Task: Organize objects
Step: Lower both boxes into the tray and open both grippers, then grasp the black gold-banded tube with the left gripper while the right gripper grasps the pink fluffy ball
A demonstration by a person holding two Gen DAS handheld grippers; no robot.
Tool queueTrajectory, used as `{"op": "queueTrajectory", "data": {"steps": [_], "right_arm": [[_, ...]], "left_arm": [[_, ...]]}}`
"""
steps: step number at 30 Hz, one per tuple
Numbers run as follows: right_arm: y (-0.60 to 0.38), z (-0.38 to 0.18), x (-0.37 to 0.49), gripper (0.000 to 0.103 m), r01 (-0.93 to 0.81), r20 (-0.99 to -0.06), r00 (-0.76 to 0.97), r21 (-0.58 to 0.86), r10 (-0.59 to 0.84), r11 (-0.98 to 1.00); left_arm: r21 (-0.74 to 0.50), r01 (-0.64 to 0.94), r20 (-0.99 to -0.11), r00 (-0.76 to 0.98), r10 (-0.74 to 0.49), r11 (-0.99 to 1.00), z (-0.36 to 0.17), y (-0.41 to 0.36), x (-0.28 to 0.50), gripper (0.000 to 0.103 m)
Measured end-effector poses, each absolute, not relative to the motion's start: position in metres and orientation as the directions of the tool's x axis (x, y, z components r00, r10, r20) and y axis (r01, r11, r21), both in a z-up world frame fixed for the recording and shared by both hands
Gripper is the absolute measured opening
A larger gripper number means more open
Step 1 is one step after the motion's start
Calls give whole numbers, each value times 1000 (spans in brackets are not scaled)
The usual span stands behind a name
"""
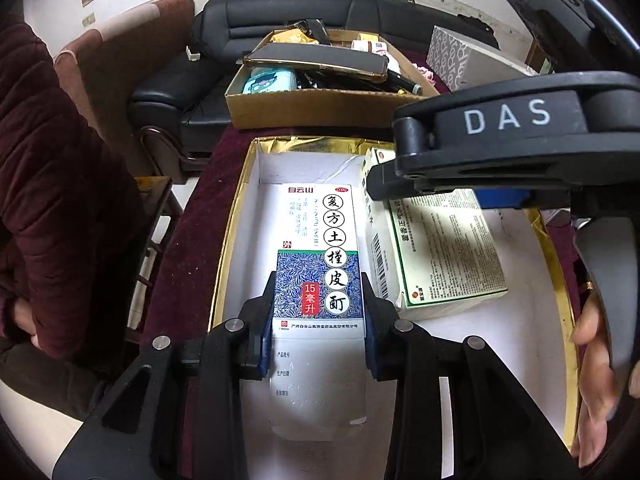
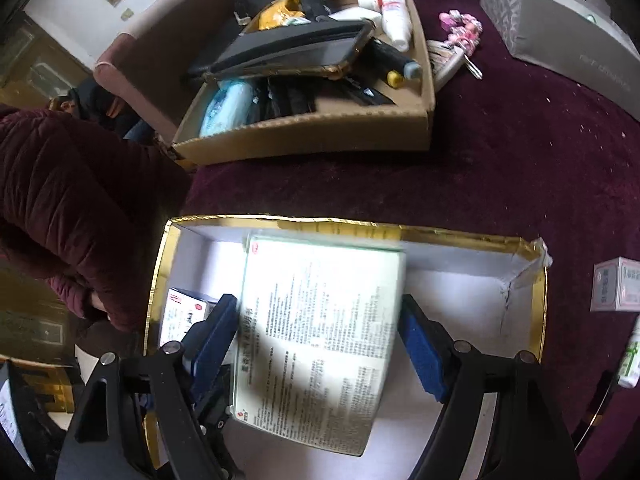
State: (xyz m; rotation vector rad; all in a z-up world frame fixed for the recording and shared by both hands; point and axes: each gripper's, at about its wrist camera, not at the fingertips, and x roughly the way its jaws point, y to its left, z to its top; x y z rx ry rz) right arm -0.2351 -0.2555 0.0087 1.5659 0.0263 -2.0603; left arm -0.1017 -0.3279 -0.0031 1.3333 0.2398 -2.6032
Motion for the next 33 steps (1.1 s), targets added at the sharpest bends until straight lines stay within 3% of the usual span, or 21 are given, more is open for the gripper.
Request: {"op": "queueTrajectory", "data": {"steps": [4,6,9,14,20,27,33], "right_arm": [[-255,22,-232,81,473,-881,-204,294,-428,-831],[-249,34,-226,81,498,-863,-236,288,-447,-818],[-229,47,-219,81,503,-840,-252,311,-481,-806],[-181,60,-195,81,524,-786,-258,374,-561,-765],[-90,47,-169,81,475,-750,-285,430,-597,-768],[18,44,-175,81,372,-737,-371,439,-564,-818],[107,53,-202,81,258,-726,-495,402,-478,-878]], "left_arm": [[-69,255,-794,-600,-102,-964,6,-327,-96,38],[-90,249,-782,-618,-87,-964,12,-328,-91,47],[-130,237,-744,-666,-64,-963,28,-324,-71,47],[-220,109,-714,-695,84,-969,34,-293,-37,47],[-114,102,-764,-645,22,-988,14,-257,-32,47],[-178,56,-757,-645,100,-982,19,-223,-30,47],[-113,28,-731,-679,64,-993,36,-176,-30,47]]}}
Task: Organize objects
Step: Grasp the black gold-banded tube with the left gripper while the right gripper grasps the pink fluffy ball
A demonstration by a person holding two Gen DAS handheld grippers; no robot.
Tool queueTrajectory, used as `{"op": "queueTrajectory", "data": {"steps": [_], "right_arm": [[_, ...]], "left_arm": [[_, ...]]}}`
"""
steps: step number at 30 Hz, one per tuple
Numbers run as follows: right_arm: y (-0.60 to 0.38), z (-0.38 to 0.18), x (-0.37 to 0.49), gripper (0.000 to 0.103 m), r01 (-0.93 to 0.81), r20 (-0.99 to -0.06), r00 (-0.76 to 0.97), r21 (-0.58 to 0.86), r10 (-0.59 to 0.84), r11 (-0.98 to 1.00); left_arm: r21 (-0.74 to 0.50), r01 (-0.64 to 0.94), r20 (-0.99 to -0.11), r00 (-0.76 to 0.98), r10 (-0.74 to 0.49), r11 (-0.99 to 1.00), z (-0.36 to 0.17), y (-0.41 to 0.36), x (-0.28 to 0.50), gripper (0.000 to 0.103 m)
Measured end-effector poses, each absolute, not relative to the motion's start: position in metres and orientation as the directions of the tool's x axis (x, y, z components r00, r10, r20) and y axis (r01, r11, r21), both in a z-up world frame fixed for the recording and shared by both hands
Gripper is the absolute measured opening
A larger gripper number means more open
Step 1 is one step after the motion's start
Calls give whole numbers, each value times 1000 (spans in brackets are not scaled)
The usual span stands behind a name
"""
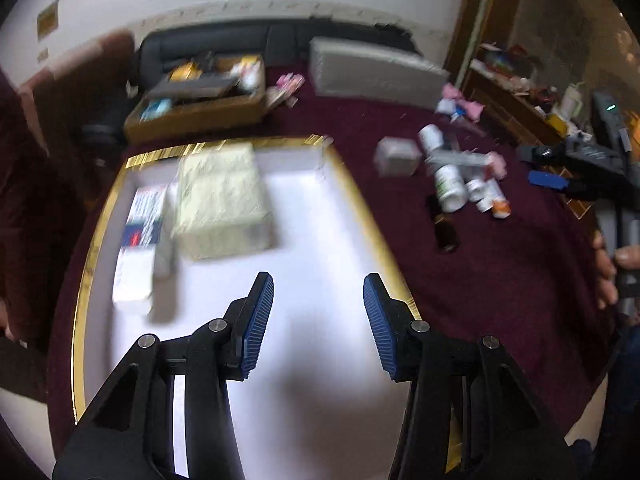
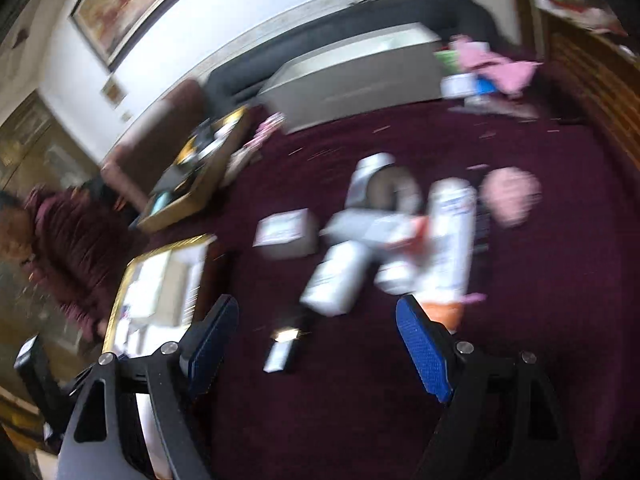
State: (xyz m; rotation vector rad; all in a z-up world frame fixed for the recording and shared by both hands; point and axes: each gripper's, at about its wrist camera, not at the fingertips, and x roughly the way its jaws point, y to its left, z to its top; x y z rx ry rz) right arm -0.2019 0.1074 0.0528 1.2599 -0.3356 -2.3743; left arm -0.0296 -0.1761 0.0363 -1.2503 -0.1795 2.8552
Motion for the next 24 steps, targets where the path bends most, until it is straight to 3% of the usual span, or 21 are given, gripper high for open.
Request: {"op": "queueTrajectory", "data": {"steps": [6,11,15,24], "right_arm": [[157,36,-224,82,190,-729,-529,397,-434,-898],[179,13,-231,82,172,-689,-609,370,-393,-913],[195,-8,-242,82,156,-695,-566,437,-443,-886],[203,2,-236,82,198,-638,-579,493,-507,-847]], "left_arm": [[-205,-102,-710,-669,220,-973,59,-127,-55,47],[-186,-96,-752,-627,204,-978,47,-90,-99,47],[-143,-119,-799,-572,186,-983,23,-59,-128,46],[-76,-50,-851,-517,91,-996,-17,-40,-163,42]]}}
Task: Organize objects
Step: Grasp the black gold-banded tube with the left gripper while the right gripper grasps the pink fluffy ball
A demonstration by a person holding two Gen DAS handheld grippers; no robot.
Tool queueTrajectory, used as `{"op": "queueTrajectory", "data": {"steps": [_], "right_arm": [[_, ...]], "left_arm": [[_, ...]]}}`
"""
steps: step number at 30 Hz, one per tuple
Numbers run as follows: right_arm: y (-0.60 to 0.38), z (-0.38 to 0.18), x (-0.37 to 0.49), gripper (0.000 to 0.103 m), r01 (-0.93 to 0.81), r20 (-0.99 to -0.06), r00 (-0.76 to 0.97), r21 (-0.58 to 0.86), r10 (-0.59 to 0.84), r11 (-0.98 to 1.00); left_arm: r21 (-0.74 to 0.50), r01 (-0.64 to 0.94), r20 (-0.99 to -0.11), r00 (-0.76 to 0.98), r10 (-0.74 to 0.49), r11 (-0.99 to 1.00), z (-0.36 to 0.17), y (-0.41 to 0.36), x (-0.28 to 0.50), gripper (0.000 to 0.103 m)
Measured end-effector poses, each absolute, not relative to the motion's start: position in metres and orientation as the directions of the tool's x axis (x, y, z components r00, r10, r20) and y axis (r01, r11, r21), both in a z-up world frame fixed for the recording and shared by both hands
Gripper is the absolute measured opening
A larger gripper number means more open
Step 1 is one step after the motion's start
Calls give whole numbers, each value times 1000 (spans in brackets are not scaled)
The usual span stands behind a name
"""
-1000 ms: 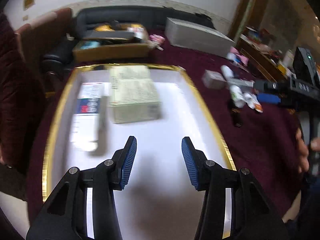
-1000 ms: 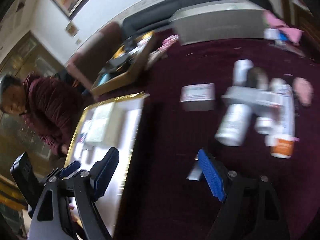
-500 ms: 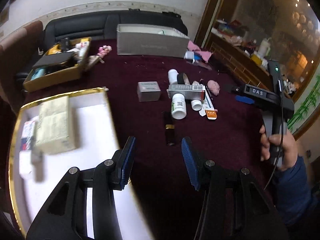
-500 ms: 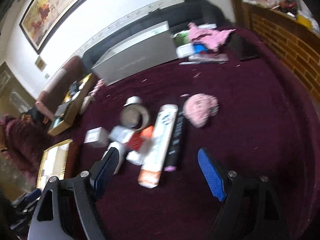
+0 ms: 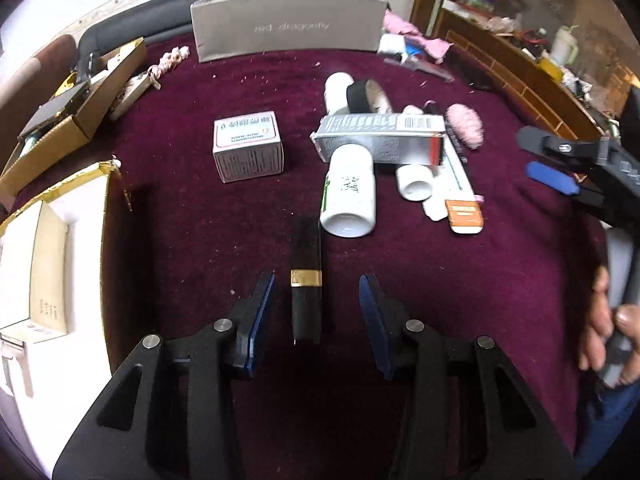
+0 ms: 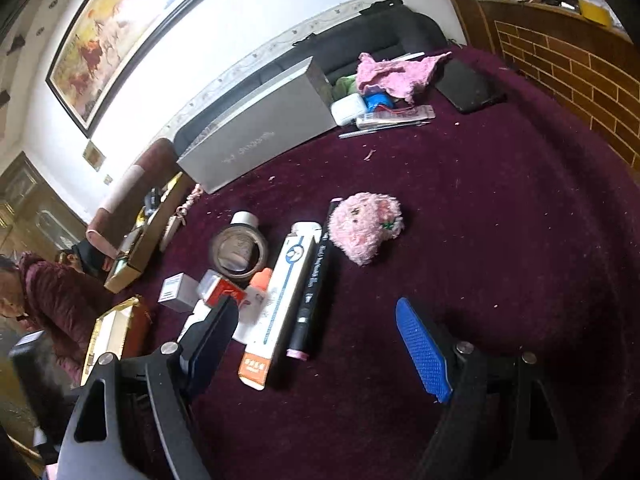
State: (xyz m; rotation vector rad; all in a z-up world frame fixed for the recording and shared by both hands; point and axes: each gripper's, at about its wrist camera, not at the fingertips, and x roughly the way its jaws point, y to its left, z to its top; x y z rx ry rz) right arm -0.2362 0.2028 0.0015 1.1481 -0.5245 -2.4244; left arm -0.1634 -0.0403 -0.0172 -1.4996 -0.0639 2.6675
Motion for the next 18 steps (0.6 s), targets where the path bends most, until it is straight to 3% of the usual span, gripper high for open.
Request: {"op": "queueTrajectory", "data": {"steps": [4,12,14,18], "right_arm": [[205,2,-237,82,193,-635,-585,495,-504,-847],[207,-8,-243,80,125,-700,-604,389,-381,-913],[207,-9,-245,62,111,-717,-603,360,-351,-926],[208,-2,-251,56,80,-746,-605,290,-278,-954]], "left_arm": [[-22,-14,-848,-530,26,-1000,-28,-37,-169,17],[-10,39,-791,-611,-16,-999,-32,-36,-149,17],[2,40,-778,-628,-27,-999,-33,-33,-148,17],[-28,42,-777,-629,-5,-999,-33,-38,-149,17]]}}
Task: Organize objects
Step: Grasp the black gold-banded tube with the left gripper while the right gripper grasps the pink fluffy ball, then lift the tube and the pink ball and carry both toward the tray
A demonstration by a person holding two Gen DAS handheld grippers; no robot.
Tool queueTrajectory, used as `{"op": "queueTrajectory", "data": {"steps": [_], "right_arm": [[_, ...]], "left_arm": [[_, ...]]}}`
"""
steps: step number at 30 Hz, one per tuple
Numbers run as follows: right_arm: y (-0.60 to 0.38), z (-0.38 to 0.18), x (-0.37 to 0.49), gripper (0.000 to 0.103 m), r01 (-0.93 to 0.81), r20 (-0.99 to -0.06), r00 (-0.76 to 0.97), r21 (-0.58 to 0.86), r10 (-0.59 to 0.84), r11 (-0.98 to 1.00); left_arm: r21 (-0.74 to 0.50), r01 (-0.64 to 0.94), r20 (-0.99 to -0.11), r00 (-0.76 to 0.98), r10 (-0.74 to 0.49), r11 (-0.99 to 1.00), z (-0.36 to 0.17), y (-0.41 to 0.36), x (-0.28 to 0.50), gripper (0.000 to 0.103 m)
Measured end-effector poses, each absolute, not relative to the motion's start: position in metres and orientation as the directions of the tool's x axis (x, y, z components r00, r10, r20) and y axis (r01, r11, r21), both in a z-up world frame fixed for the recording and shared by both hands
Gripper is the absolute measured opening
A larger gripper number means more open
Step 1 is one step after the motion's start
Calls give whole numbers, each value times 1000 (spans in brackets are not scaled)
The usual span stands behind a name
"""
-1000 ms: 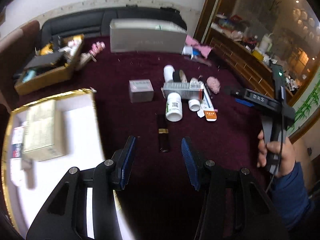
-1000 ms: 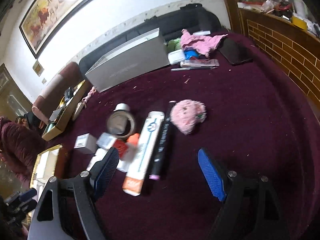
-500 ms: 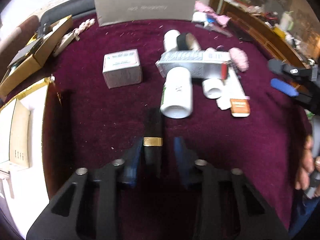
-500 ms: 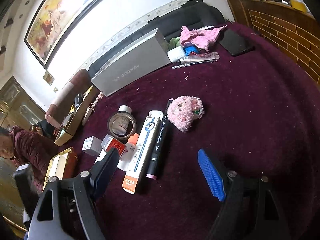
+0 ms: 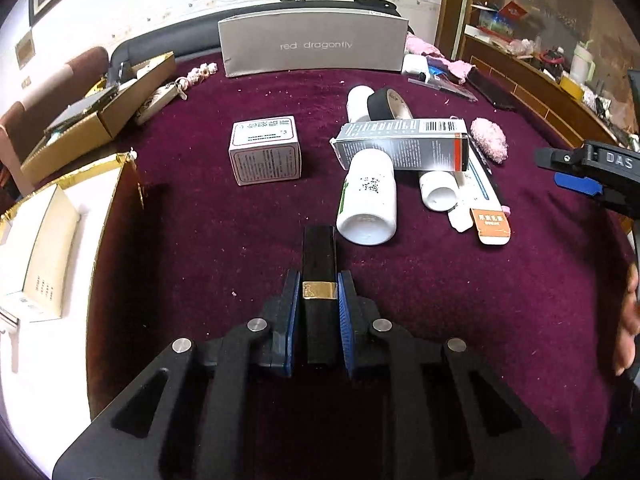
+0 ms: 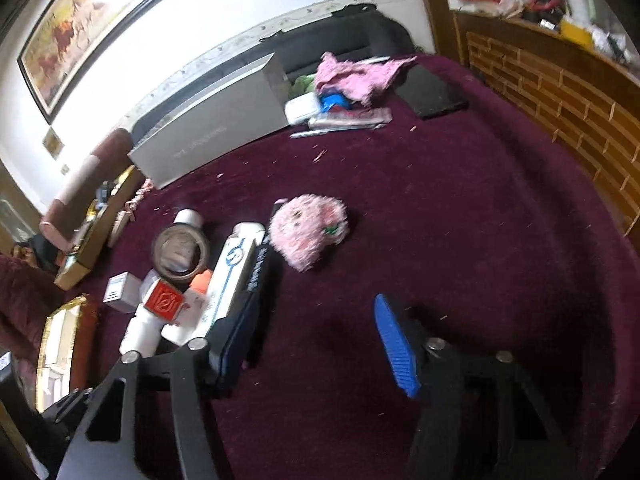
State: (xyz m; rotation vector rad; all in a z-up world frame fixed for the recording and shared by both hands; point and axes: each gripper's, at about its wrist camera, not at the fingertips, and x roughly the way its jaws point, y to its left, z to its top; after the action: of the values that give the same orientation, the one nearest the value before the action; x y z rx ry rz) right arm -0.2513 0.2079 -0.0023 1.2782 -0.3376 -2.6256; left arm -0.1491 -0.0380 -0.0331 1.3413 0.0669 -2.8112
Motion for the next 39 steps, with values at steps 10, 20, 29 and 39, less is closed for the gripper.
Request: {"op": "queueTrajectory", "data": {"steps": [10,20,29,39], "right_arm": [[193,-9,-333,70,15,-826,-493,303,-271,-953],[179,-24,-331,45,53,-811,-552,197,-193,-979],[192,9,-300,44,133,-662,-690,282,-293,-950],[164,31,-279,44,285,-606,-670,324,-429,-902]], "left_arm": [[-41,42,-776,-630,5,-998,-32,-37,-149,17],[-36,42,-776,-631,1,-998,-32,-37,-149,17],[-69,49,-754,-657,20,-996,-29,-40,-145,17],[-109,71,-752,-658,35,-992,-28,-44,-145,17]]}}
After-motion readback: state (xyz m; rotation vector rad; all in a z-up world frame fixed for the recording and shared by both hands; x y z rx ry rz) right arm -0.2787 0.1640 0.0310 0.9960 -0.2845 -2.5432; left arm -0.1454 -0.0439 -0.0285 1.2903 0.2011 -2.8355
